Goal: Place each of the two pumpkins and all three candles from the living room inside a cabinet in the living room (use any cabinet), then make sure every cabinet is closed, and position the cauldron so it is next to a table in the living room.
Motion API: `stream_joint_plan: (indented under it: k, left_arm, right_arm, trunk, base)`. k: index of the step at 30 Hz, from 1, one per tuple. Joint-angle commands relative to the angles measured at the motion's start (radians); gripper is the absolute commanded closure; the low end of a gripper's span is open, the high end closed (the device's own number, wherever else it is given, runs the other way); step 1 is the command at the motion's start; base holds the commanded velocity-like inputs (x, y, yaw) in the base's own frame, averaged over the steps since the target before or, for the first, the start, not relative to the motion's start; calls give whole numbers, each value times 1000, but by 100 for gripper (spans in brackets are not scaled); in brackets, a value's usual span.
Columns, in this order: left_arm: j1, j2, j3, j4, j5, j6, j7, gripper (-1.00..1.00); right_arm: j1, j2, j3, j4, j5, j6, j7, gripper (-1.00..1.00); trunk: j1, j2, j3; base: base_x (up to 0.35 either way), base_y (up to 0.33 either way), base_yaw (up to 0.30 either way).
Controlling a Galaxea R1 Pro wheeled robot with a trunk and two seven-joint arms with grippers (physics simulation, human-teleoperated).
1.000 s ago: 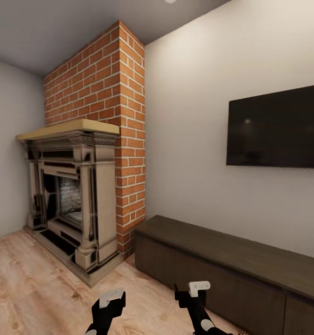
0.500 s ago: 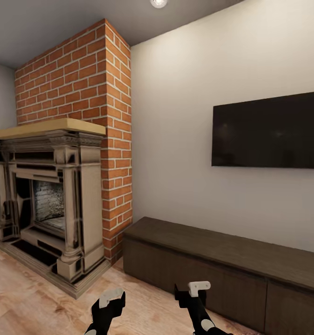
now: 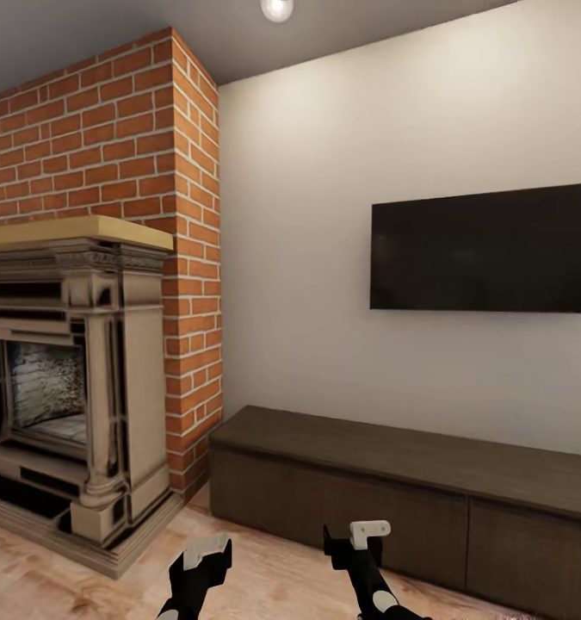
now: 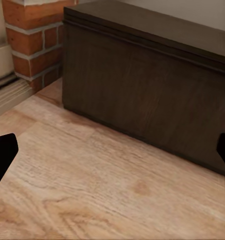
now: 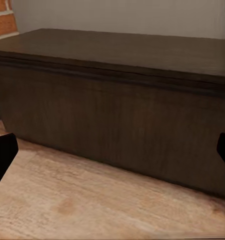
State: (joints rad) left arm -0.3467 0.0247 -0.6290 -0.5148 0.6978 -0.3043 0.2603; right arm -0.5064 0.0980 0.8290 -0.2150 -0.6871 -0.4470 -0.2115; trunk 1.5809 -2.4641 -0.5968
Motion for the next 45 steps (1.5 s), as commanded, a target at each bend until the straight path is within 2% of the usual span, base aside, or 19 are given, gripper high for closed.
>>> stream_joint_plan:
  k: [1, 8, 14, 20, 23, 25, 32, 36, 40, 45]
  left_arm:
    - [-1, 1, -8, -1, 6, -4, 8, -100]
    - [0, 1, -9, -1, 6, -4, 8, -100]
    - [0, 1, -9, -2, 6, -4, 8, -100]
    - [-1, 1, -10, -2, 6, -4, 8, -100]
    - [0, 0, -11, -4, 6, -4, 7, -100]
    - [0, -1, -12, -6, 6, -4, 7, -100]
    - [0, -3, -13, -6, 5, -4, 6, -100]
    - [0, -4, -14, -9, 6, -4, 6, -100]
    - [0, -2, -13, -13, 6, -4, 5, -100]
    - [0, -1, -12, -14, 6, -4, 5, -100]
  right_arm:
    - [-1, 0, 8, 0, -6, -2, -7, -100]
    - [-1, 2, 4, -1, -17, 19, -14, -100]
    - [-1, 5, -3, -5, -25, 158, -13, -100]
    - [-1, 6, -7, -3, -50, 193, -13, -100]
    - [-1, 5, -10, -2, -59, 240, -13, -100]
    - [-1, 5, -11, -1, -77, 263, -13, -100]
    - [-1, 2, -10, 0, -235, 308, -13, -100]
    - [-1, -1, -9, 0, -303, 310, -11, -100]
    - [-1, 0, -8, 0, -323, 322, -11, -100]
    - [-1, 1, -4, -4, -322, 335, -11, -100]
  trunk:
    - [0, -1, -1]
    - [0, -1, 4]
    - [0, -1, 3]
    - [0, -1, -4]
    - [0, -1, -8]
    - [0, -1, -12]
    - [0, -1, -23]
    - [0, -1, -30]
    - [0, -1, -36]
    - [0, -1, -44]
  base:
    - [0, 253, -272]
    - [0, 196, -254]
    - [0, 24, -24]
    - [0, 2, 5]
    - [0, 0, 0]
    - [-39, 0, 0]
    - [-113, 0, 0]
    - [-24, 0, 0]
    - [-75, 14, 0]
    - [-141, 77, 0]
